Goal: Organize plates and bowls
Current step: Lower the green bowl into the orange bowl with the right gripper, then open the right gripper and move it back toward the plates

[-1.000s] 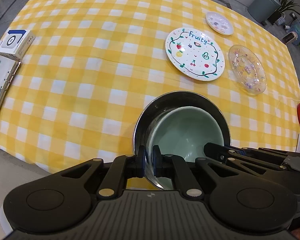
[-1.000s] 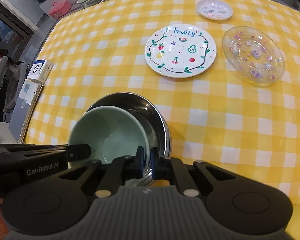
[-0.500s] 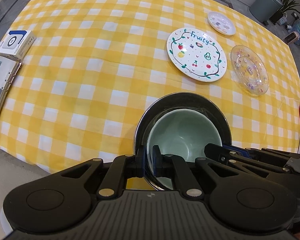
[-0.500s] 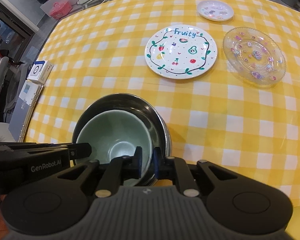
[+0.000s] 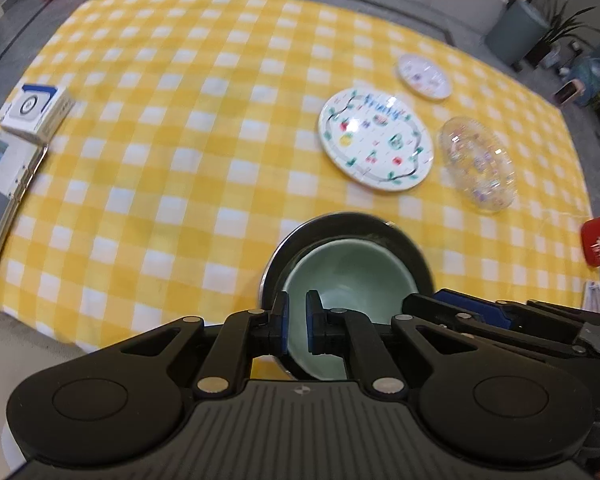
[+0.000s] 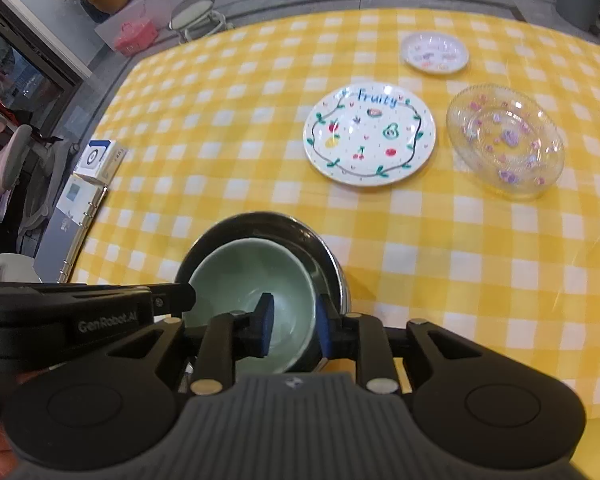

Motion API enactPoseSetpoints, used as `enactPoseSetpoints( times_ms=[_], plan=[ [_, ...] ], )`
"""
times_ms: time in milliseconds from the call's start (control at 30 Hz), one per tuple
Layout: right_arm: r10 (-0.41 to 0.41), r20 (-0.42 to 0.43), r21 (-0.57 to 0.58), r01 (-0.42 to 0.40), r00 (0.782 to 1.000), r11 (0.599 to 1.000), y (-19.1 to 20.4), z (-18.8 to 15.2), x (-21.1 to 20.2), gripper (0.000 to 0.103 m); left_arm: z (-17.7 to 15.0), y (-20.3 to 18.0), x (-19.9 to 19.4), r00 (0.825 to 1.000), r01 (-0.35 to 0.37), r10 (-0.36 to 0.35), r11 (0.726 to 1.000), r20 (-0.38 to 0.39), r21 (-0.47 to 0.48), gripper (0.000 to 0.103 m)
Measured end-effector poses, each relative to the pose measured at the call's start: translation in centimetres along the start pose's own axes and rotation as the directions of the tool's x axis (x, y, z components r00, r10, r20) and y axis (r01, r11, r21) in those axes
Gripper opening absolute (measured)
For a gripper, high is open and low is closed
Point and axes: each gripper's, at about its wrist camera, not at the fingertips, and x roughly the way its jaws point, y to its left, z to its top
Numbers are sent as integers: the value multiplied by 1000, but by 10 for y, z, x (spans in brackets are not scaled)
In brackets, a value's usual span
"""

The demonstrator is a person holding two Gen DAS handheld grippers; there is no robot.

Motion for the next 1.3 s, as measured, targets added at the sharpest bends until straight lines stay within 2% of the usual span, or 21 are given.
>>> enactPoseSetpoints(
  times_ms=[133,267,467,533,667,833,933,1100,1300],
  plan=[
    [10,66,-12,-9,998,1000,-5,-4,-14,26,-8,-8,-15,995,22,-25,999,93,25,15],
    [21,134,2,-21,991,1000,-16,-7,-28,28,-16,-18,-26,981,56,-63,998,183,40,21],
    [22,245,44,-33,969,998,-46,-15,-45,31,-27,-33,-32,941,103,-103,995,321,19,24],
    [22,277,73,-44,961,996,-62,-19,-48,31,-29,-38,-31,924,144,-138,990,356,12,29],
    [20,330,168,-79,944,983,-101,-31,-49,32,-33,-49,-25,901,229,-208,973,381,-11,32],
    [15,374,294,-134,927,946,-144,-44,-39,33,-37,-68,-10,876,238,-220,971,430,10,38],
    [18,390,337,-161,921,927,-159,-48,-28,33,-30,-79,0,886,217,-231,973,403,80,38],
    [-3,397,354,-149,918,923,-164,-46,-6,33,-3,-89,8,913,77,-173,962,369,261,38],
    [26,382,374,-180,924,910,-166,-35,21,33,45,-78,16,943,42,-153,936,296,350,38]
  ],
)
